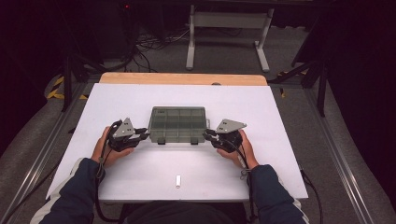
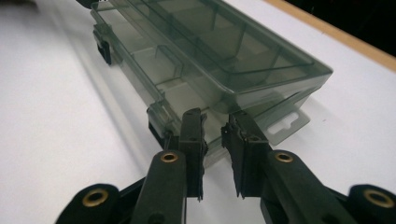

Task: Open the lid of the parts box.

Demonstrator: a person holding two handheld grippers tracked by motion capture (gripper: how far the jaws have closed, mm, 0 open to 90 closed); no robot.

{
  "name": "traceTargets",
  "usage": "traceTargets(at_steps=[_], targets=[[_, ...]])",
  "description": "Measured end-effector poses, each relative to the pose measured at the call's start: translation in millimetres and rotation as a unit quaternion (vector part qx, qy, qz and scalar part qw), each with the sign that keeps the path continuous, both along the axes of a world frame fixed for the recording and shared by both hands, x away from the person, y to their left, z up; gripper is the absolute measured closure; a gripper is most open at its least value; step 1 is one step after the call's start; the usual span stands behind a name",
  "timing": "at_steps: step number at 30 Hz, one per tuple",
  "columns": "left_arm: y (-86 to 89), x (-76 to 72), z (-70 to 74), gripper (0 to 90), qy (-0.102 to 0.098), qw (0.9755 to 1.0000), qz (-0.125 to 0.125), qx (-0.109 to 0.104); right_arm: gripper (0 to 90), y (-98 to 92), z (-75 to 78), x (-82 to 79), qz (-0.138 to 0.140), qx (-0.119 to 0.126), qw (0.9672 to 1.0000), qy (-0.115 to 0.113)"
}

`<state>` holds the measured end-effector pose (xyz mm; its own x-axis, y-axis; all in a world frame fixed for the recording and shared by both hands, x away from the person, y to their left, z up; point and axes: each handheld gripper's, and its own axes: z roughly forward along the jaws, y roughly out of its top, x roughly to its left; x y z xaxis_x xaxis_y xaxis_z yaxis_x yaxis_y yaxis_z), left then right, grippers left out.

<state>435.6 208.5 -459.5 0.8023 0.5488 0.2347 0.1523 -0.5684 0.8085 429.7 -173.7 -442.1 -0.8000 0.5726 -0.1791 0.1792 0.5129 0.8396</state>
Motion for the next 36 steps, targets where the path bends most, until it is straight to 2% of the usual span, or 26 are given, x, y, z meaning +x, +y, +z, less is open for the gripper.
traceTargets(at_steps=[2, 3, 4, 5, 7, 10, 11, 14, 15, 20, 23, 24, 26, 29, 34, 36], targets=[[-0.8, 3.6, 2.0, 67.2, -0.001, 1.0000, 0.005, -0.006, 75.1, 1.5, 1.8, -0.9, -0.002, 0.000, 0.9999, -0.012], [-2.3, 4.7, 2.5, 65.5, -0.011, 0.9998, 0.015, -0.006, 74.0, 2.4, 2.4, -1.2, -0.004, -0.001, 0.9999, -0.016], [-2.3, 4.7, 2.5, 62.2, -0.011, 0.9998, 0.015, -0.006, 74.0, 2.4, 2.4, -1.2, -0.004, -0.001, 0.9999, -0.016], [-5.3, 8.0, 3.3, 62.2, -0.017, 0.9996, 0.021, -0.006, 72.7, 3.4, 3.0, -1.3, -0.007, -0.006, 0.9997, -0.023], [-9.3, 11.2, 4.3, 55.4, -0.034, 0.9990, 0.030, 0.002, 71.6, 3.6, 4.5, -0.7, -0.017, -0.009, 0.9992, -0.037], [-10.4, 13.8, 6.3, 49.6, -0.043, 0.9982, 0.041, 0.001, 71.5, 3.4, 5.6, 0.5, -0.020, -0.012, 0.9989, -0.041], [-10.2, 15.8, 8.4, 49.9, -0.050, 0.9977, 0.046, -0.008, 71.4, 3.9, 7.5, 2.1, -0.024, -0.015, 0.9985, -0.048], [-10.2, 18.3, 10.9, 49.8, -0.053, 0.9974, 0.047, -0.012, 71.0, 4.9, 10.1, 5.1, -0.027, -0.016, 0.9981, -0.054], [-10.5, 20.1, 13.0, 50.0, -0.060, 0.9968, 0.051, -0.012, 70.9, 5.2, 11.0, 5.9, -0.028, -0.017, 0.9979, -0.056], [-9.9, 26.9, 18.4, 50.5, -0.065, 0.9964, 0.054, -0.013, 62.4, 5.3, 21.4, 12.6, -0.047, -0.033, 0.9946, -0.086], [-10.4, 29.9, 22.6, 50.8, -0.069, 0.9961, 0.052, -0.014, 57.6, 4.2, 25.0, 15.1, -0.054, -0.030, 0.9939, -0.091], [-11.5, 30.7, 26.1, 50.8, -0.080, 0.9953, 0.053, -0.005, 54.2, 3.6, 29.9, 18.8, -0.055, -0.022, 0.9927, -0.105], [-11.5, 30.8, 28.6, 50.7, -0.088, 0.9946, 0.055, 0.000, 53.5, 3.8, 31.5, 20.5, -0.051, -0.018, 0.9926, -0.109], [-11.2, 33.5, 35.8, 51.1, -0.089, 0.9949, 0.049, 0.001, 54.1, 7.6, 35.9, 24.4, -0.045, -0.023, 0.9912, -0.123], [-9.2, 38.5, 48.7, 54.7, -0.094, 0.9947, 0.042, 0.006, 60.1, 12.5, 46.5, 29.9, -0.038, -0.020, 0.9905, -0.130], [-9.1, 41.7, 53.7, 59.9, -0.094, 0.9950, 0.032, 0.006, 62.8, 13.9, 52.3, 32.9, -0.035, -0.016, 0.9903, -0.133]])
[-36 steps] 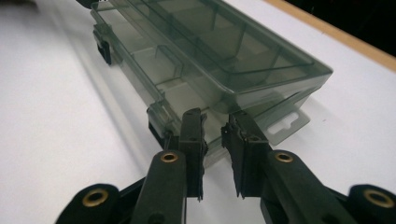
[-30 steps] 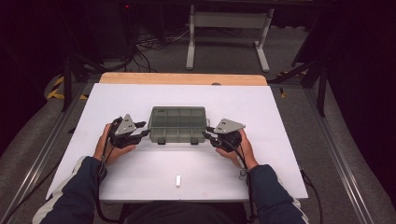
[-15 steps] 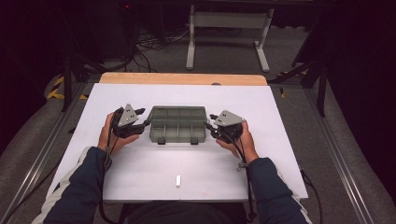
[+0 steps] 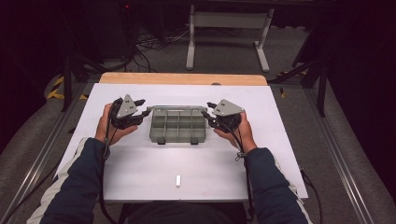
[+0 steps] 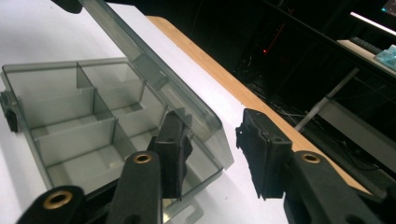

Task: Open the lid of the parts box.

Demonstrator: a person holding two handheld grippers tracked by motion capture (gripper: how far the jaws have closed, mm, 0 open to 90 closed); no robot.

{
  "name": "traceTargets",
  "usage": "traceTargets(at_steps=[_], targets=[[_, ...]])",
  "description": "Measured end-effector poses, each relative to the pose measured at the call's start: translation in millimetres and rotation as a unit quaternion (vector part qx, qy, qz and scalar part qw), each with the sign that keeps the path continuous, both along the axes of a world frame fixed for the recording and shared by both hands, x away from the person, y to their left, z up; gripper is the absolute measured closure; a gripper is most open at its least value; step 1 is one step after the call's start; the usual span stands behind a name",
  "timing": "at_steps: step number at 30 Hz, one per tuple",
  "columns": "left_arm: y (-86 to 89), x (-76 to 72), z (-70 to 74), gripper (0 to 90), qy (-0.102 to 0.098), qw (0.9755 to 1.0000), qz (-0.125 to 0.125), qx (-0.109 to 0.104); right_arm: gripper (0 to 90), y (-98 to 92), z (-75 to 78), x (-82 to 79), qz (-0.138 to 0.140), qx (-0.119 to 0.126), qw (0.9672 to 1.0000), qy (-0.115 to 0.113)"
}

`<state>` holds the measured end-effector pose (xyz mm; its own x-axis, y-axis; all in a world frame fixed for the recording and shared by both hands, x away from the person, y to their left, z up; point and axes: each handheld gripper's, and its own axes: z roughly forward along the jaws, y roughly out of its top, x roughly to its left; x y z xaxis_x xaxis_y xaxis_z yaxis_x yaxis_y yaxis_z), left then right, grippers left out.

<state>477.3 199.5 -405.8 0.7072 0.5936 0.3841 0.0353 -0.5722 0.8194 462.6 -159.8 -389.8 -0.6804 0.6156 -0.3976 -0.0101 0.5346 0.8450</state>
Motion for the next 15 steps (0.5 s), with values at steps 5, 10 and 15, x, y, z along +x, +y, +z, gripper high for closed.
traceTargets(at_steps=[5, 10, 15], targets=[[-1.3, 4.6, 7.6, 68.7, -0.002, 1.0000, -0.008, -0.003, 68.2, 1.0, 8.0, 7.9, 0.002, 0.008, 0.9999, 0.006], [-2.7, 6.4, 14.1, 77.6, -0.012, 0.9995, -0.019, -0.022, 72.6, -1.5, 13.1, 15.9, 0.004, 0.028, 0.9994, 0.021], [-3.3, 13.0, 17.5, 79.8, -0.006, 0.9995, -0.014, -0.029, 75.6, -6.0, 15.4, 23.1, 0.006, 0.042, 0.9986, 0.031]])
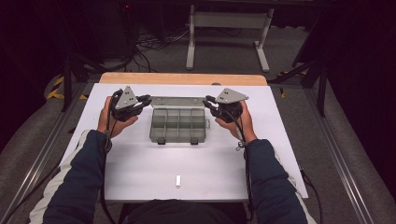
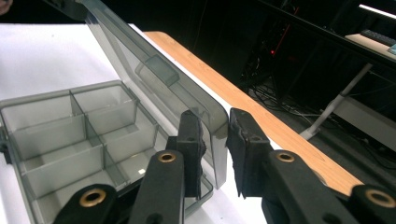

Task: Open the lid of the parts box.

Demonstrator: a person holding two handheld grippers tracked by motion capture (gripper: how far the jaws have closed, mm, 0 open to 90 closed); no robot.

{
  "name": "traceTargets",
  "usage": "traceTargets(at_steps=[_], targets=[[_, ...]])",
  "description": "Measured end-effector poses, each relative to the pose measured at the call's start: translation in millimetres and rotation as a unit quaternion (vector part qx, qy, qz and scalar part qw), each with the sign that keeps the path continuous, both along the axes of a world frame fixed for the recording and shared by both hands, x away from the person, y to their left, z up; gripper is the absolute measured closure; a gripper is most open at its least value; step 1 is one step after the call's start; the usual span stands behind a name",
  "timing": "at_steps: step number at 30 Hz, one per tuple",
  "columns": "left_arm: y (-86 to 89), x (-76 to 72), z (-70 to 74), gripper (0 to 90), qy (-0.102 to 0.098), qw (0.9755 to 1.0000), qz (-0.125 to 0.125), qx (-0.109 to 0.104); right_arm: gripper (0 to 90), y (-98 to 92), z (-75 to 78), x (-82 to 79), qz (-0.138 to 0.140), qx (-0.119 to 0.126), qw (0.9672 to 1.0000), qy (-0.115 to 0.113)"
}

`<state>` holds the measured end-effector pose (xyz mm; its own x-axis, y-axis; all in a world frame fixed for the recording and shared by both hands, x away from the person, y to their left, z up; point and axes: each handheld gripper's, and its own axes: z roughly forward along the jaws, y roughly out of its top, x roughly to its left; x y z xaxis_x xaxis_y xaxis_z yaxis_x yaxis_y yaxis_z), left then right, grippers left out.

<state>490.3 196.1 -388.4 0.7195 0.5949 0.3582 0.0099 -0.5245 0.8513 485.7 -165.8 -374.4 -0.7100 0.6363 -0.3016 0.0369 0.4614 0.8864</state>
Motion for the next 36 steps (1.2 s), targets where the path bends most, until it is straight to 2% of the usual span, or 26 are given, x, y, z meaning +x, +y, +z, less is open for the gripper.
traceTargets(at_steps=[7, 12, 14, 21, 23, 24, 27, 31, 36], targets=[[0.9, 13.5, 3.8, 79.1, 0.005, 0.9999, 0.003, -0.015, 75.4, -0.9, 3.8, 13.7, 0.006, 0.020, 0.9998, 0.006], [-0.9, 25.8, 1.4, 77.4, 0.015, 0.9992, 0.006, -0.036, 72.9, -0.9, 2.8, 26.2, 0.005, 0.036, 0.9992, 0.015], [-2.1, 29.8, -1.2, 76.3, 0.019, 0.9990, 0.010, -0.040, 73.0, -0.2, 1.1, 31.1, 0.005, 0.033, 0.9993, 0.016], [-3.1, 49.1, -12.7, 75.2, 0.038, 0.9971, 0.019, -0.063, 76.8, -2.0, -10.3, 49.7, -0.006, 0.056, 0.9981, 0.025], [-2.7, 54.6, -19.1, 75.9, 0.051, 0.9959, 0.021, -0.071, 77.6, -4.3, -15.0, 53.7, -0.012, 0.073, 0.9967, 0.032], [-3.0, 57.7, -23.7, 76.1, 0.059, 0.9956, 0.026, -0.068, 78.8, -5.6, -18.1, 55.8, -0.014, 0.079, 0.9962, 0.036], [-4.0, 63.3, -33.1, 76.5, 0.078, 0.9938, 0.031, -0.072, 80.6, -9.8, -28.7, 62.7, -0.018, 0.105, 0.9926, 0.057], [-7.0, 68.0, -43.5, 74.8, 0.099, 0.9913, 0.038, -0.078, 81.0, -8.8, -41.8, 69.7, -0.025, 0.110, 0.9907, 0.076], [-8.6, 70.0, -47.3, 74.0, 0.103, 0.9909, 0.043, -0.076, 81.3, -6.4, -48.3, 71.2, -0.037, 0.113, 0.9897, 0.079]])
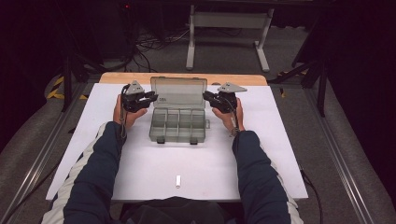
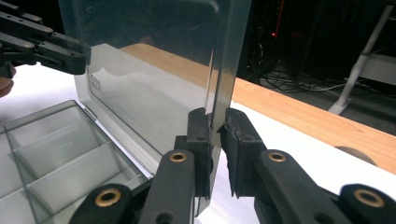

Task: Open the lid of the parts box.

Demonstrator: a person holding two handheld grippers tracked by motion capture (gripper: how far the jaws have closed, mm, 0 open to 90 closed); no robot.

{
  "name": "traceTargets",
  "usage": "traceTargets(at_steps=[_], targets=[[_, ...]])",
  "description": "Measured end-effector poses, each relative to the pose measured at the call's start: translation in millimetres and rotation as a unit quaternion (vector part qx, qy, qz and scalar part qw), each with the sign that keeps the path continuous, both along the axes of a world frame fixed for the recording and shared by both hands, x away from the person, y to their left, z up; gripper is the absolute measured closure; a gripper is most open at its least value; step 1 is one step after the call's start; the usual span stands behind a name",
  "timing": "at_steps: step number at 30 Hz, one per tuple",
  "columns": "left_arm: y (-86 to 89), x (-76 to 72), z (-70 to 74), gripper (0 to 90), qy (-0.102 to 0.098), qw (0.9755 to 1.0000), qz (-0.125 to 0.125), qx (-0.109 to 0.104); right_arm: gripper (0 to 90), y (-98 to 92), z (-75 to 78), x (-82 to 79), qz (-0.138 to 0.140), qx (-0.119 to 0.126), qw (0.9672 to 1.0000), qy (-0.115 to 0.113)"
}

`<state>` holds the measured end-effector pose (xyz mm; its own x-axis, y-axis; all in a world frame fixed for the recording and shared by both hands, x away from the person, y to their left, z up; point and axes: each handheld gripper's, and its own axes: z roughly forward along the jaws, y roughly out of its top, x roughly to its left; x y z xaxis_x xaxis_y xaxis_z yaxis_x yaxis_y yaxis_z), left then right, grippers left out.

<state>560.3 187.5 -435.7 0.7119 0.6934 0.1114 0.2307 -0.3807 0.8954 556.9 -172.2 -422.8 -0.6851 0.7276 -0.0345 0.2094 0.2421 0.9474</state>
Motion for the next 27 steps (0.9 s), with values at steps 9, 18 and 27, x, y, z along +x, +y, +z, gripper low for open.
traceTargets(at_steps=[9, 18, 27], targets=[[-5.0, 1.1, -13.8, 70.8, 0.016, 0.9998, 0.014, 0.000, 80.5, 5.8, -10.3, 0.7, -0.028, -0.014, 0.9995, 0.002], [-7.3, -1.9, -26.5, 70.3, 0.030, 0.9993, 0.023, 0.001, 80.1, 11.3, -18.6, -3.4, -0.053, -0.032, 0.9980, 0.015], [-8.3, -1.7, -27.5, 69.3, 0.027, 0.9992, 0.031, 0.002, 79.5, 13.5, -24.2, -3.7, -0.060, -0.044, 0.9970, 0.023]])
